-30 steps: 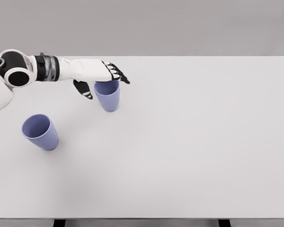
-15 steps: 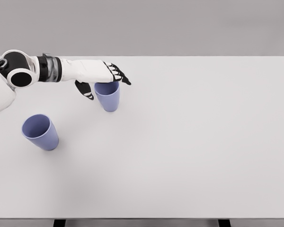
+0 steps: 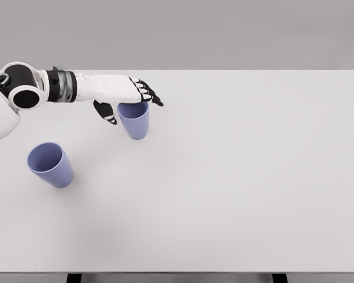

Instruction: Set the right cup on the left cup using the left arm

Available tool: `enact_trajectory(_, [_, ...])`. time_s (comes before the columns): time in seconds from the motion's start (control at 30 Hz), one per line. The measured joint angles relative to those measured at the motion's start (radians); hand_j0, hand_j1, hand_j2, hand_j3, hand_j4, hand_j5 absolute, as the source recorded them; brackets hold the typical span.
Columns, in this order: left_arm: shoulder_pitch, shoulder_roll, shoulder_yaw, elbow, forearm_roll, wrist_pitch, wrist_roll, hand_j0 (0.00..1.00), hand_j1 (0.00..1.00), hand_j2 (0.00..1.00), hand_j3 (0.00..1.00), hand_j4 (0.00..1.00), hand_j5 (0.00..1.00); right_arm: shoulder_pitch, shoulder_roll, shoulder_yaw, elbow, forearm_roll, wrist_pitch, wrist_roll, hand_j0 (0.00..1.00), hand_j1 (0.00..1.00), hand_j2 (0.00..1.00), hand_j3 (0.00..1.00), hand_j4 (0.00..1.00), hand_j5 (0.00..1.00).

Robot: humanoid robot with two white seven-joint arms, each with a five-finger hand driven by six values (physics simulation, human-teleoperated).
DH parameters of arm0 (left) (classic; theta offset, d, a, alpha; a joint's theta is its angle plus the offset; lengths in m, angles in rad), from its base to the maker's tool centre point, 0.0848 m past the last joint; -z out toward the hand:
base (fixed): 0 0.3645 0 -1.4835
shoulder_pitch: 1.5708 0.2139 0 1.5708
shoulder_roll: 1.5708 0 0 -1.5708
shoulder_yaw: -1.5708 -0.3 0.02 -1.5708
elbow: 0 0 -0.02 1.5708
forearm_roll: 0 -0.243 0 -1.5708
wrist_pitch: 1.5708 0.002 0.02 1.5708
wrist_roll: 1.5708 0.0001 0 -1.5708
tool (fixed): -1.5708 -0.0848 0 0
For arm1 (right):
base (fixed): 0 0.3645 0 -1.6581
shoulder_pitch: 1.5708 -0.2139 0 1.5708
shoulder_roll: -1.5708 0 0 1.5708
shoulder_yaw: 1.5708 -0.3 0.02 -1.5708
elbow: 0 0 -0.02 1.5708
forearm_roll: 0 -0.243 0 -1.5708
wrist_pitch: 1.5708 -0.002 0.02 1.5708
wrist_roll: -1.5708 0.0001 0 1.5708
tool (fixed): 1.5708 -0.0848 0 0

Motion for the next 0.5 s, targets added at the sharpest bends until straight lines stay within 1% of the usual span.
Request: enact_trajectory(0.5, [-0.008,-0.002,-0.007,-0.001,-0.016,-0.001,0.000,1.00,1.00,1.00,1.00,1.00,1.00,0.000,0.000,0.000,0.000,0.000,0.000,0.000,1.00,1.00,1.00,1.00,1.00,1.00])
